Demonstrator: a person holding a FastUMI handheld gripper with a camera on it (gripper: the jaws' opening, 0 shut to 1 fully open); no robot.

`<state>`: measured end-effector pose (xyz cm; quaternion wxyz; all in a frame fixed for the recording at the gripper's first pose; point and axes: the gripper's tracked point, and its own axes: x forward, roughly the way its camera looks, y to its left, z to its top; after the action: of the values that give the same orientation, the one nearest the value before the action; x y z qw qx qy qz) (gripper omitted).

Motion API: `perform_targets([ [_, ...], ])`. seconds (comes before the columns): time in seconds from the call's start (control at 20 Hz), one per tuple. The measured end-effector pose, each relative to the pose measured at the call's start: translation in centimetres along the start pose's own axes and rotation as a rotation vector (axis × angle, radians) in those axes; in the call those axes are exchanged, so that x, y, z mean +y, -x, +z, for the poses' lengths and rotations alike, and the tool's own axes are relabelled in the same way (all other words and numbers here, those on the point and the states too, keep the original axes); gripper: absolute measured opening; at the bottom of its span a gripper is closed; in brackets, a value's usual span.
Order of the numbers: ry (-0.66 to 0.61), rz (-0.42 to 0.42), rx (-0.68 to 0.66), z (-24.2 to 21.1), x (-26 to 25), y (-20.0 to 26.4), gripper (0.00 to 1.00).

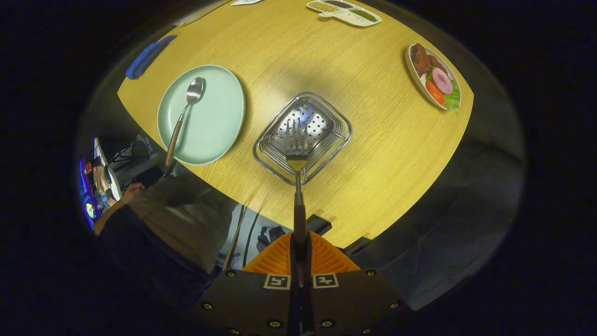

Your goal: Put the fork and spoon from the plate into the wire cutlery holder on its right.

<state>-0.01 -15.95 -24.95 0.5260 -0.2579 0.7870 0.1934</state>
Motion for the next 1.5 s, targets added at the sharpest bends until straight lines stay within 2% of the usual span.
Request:
perform_targets([
  [0.25,-0.019,0.019,0.082,2.2,-0.2,0.2,0.05],
  [0.3,-0.025,0.015,0.077,2.7,-0.4,0.0,0.10],
  [0.6,-0.049,0.019,0.041,4.6,-1.2,1.5,0.12],
  [0.7,-0.064,0.045,-0.001,4.5,-1.2,2.2,0.24],
  [0.75,-0.075,0.054,-0.022,4.6,-1.3,2.9,0.25],
  [0.85,-0.101,0.065,-0.089,4.7,-1.4,4.4,0.46],
  [1.15,-0.147,0.122,-0.241,3.4,1.5,5.9,0.46],
  [1.5,-0.146,0.191,-0.368,3.3,9.4,5.2,0.46],
])
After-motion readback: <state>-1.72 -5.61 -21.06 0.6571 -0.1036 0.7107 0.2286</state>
